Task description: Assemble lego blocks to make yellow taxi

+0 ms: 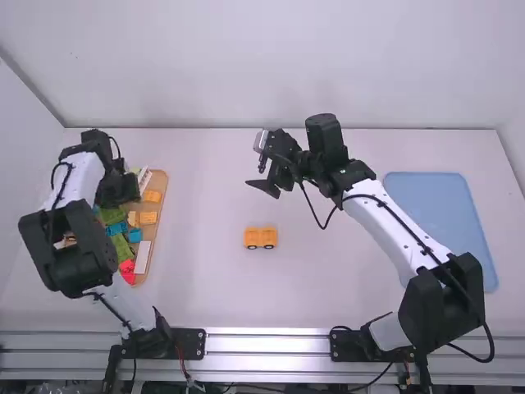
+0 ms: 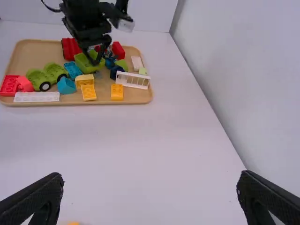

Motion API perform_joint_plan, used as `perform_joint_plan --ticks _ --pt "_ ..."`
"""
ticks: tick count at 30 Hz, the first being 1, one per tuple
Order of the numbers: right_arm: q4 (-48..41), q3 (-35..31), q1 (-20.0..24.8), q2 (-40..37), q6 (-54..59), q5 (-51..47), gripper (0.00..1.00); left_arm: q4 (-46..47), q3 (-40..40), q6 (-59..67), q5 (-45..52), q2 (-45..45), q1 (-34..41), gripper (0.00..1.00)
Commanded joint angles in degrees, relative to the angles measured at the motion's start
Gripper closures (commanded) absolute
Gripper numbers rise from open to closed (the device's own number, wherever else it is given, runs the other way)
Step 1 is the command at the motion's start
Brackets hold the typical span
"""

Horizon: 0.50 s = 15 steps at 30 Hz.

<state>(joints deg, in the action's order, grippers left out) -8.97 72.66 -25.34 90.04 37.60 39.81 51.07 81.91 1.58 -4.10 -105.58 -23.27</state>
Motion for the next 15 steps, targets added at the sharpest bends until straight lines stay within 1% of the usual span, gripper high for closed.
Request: perform_joint_plan --ticks 1,4,7,13,15 --pt "0.2 0.5 -0.2 0.3 -0.3 -1.0 0.01 -2.0 -3.1 2.4 -2.9 -0.5 -0.9 0.43" --pt "0.3 0.5 -0.2 0.3 -0.3 -0.9 0.01 -4.5 -5.2 3.9 -0.6 -0.5 -1.3 0.43" --pt "0.4 0.5 -0.2 0.3 -0.3 -0.9 0.01 -6.3 -6.1 3.9 2.6 -0.5 -2.8 0.48" --pt "0.2 0.5 -0.7 0.3 -0.3 -0.9 0.01 -7.8 -6.1 8.3 6.8 -1.0 -5.0 0.48" --pt "0.2 0.5 -0.5 0.3 -0.3 -0.9 0.01 -7.0 -5.9 8.5 6.0 -1.7 -5.0 0.48"
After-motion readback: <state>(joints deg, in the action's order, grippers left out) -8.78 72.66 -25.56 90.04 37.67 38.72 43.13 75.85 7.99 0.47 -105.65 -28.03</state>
